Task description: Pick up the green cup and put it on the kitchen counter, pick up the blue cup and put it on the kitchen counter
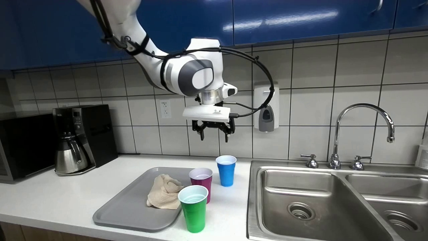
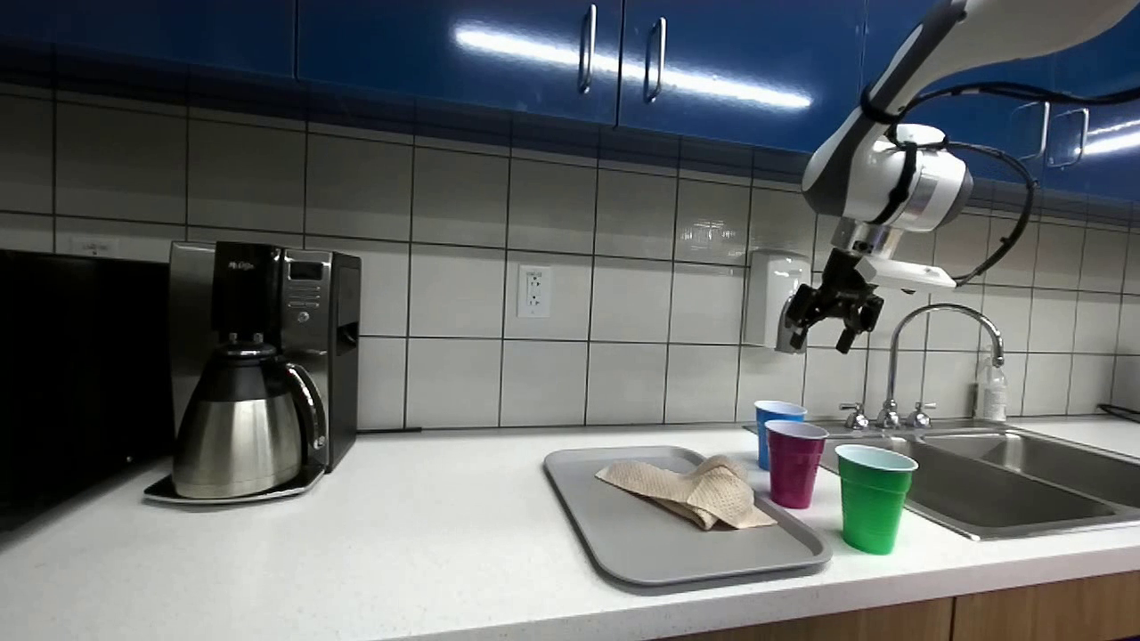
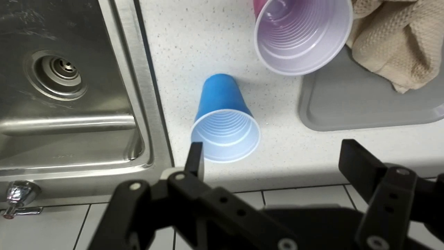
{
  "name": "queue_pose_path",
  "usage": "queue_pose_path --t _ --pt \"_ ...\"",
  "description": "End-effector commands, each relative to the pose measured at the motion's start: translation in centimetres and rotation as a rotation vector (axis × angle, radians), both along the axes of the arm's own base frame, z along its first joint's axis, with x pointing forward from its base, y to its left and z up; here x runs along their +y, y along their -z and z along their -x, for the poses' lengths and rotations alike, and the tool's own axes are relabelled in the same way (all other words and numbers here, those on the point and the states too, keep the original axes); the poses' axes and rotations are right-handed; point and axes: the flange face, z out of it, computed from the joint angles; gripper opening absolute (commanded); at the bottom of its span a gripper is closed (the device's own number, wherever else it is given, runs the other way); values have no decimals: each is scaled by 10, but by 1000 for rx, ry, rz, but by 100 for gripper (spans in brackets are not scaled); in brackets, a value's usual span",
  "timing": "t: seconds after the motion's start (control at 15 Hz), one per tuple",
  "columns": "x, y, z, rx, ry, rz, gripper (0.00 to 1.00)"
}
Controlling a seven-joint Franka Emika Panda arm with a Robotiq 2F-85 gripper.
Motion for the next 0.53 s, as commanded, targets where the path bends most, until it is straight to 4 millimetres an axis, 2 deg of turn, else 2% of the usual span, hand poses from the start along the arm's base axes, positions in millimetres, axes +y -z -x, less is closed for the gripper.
queue_pose_path --t 0.0,0.47 --pt "20 -10 39 12 -63 -22 100" --pt "57 -13 79 37 -138 -55 100"
